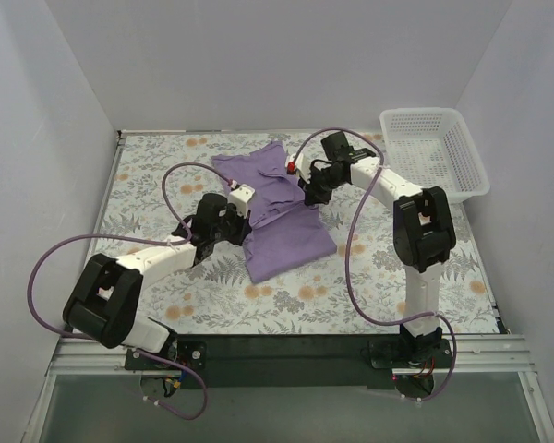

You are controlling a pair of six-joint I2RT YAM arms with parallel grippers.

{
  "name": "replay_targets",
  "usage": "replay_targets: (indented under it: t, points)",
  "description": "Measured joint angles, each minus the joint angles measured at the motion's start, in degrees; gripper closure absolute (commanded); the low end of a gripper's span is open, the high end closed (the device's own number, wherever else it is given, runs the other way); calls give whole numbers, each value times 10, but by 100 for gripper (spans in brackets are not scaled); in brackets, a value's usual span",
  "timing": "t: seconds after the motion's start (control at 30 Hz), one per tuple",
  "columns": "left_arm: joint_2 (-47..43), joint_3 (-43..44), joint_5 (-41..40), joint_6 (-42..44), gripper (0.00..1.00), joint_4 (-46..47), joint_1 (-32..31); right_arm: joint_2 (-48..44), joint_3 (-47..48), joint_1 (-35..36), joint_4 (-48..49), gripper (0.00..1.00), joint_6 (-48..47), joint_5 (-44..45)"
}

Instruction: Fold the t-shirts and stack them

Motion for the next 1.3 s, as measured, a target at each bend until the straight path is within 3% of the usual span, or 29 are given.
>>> replay_targets:
  t: [0.33, 0.37, 0.4, 0.43, 0.47, 0.53, 0.57, 0.6, 0.67, 0.7, 0.77, 0.87, 0.97, 1.03, 1.17, 1.3]
  points:
    - [66, 52, 7, 18, 100, 8, 31, 62, 75, 3, 9, 99, 45, 40]
    - [71, 56, 7, 20, 88, 9, 34, 70, 87, 4, 9, 98, 50, 44]
    - [78, 62, 6, 22, 76, 9, 37, 78, 96, 5, 11, 91, 54, 49]
    - [87, 71, 1, 24, 66, 8, 39, 83, 102, 6, 14, 56, 60, 54]
    - [98, 82, -8, 24, 61, 6, 40, 88, 106, 7, 17, 41, 71, 60]
    - [120, 111, -32, 17, 49, -7, 43, 90, 106, 8, 31, 24, 93, 77]
    - [126, 123, -48, 13, 34, -13, 45, 90, 106, 8, 36, 22, 104, 86]
    - [127, 129, -64, 11, 29, -16, 46, 90, 106, 7, 43, 21, 113, 90]
    - [108, 131, -87, 3, 29, -25, 47, 87, 105, 5, 55, 13, 125, 95]
    - [90, 130, -91, 1, 30, -33, 48, 81, 99, 3, 62, 2, 126, 94]
    - [38, 118, -75, 8, 31, -41, 50, 55, 74, -4, 69, 2, 117, 75]
    - [-96, 59, -2, 43, 34, -37, 43, -40, -36, -33, 82, 2, 51, -12]
    - [-221, -26, 63, 104, 34, -25, -7, -164, -180, -77, 65, 2, -129, -109]
    - [-266, -81, 93, 143, 35, -28, -65, -228, -263, -97, 35, 7, -261, -126]
    - [-236, -136, 99, 188, 40, -46, -169, -242, -351, -67, 3, 17, -419, -110]
    - [-148, -140, 54, 211, 40, -42, -218, -212, -362, -33, 4, 20, -455, -93]
